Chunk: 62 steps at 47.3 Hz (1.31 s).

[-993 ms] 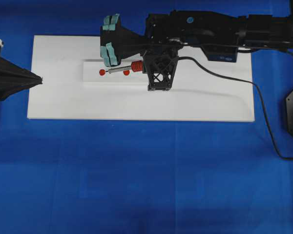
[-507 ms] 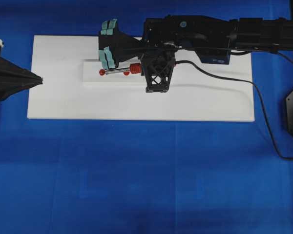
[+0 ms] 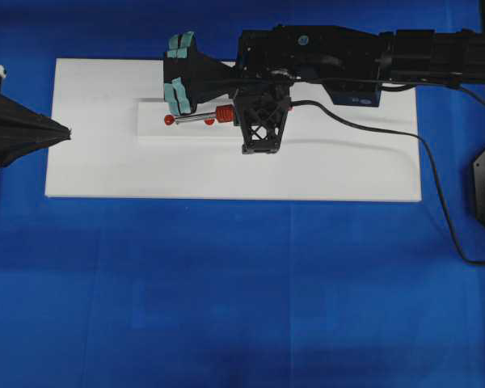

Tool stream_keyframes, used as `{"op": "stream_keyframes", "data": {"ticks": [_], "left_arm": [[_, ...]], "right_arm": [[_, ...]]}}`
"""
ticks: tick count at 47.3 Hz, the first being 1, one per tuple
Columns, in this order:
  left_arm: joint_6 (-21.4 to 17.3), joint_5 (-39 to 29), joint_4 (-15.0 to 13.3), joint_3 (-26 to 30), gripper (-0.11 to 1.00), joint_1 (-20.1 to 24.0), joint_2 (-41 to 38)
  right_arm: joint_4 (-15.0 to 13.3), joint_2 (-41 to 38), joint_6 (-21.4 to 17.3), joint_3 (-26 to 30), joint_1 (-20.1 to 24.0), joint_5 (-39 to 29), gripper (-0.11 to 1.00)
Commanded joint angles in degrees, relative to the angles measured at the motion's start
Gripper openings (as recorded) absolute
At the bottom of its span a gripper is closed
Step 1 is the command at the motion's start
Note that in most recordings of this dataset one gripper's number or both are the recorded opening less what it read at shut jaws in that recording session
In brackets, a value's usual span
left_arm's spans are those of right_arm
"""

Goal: Touch the tip of the soldering iron to the mark.
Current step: 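Lower the iron tip with the right gripper onto the middle red dot, then raise the iron tip with the right gripper away from the strip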

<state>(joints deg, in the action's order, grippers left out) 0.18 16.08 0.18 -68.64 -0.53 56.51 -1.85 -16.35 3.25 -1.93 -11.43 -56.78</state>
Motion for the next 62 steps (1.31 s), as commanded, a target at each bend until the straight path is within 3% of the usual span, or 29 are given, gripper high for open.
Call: {"op": "stream_keyframes", "data": {"ticks": [1, 35, 62], "left_arm": [[0.1, 0.3, 0.0, 0.5, 0.02, -0.2, -0.3], [0.1, 0.2, 0.0, 0.6, 0.02, -0.2, -0.2], [0.1, 0.2, 0.0, 0.6, 0.02, -0.2, -0.1]], "right_arm": [[0.1, 1.1, 0.0, 1.3, 0.0, 0.2, 0.07], [0.1, 1.2, 0.1, 1.4, -0.1, -0.1, 0.07], [-1.6, 8.8, -0.4, 4.4, -0.4, -4.8, 0.07]]}}
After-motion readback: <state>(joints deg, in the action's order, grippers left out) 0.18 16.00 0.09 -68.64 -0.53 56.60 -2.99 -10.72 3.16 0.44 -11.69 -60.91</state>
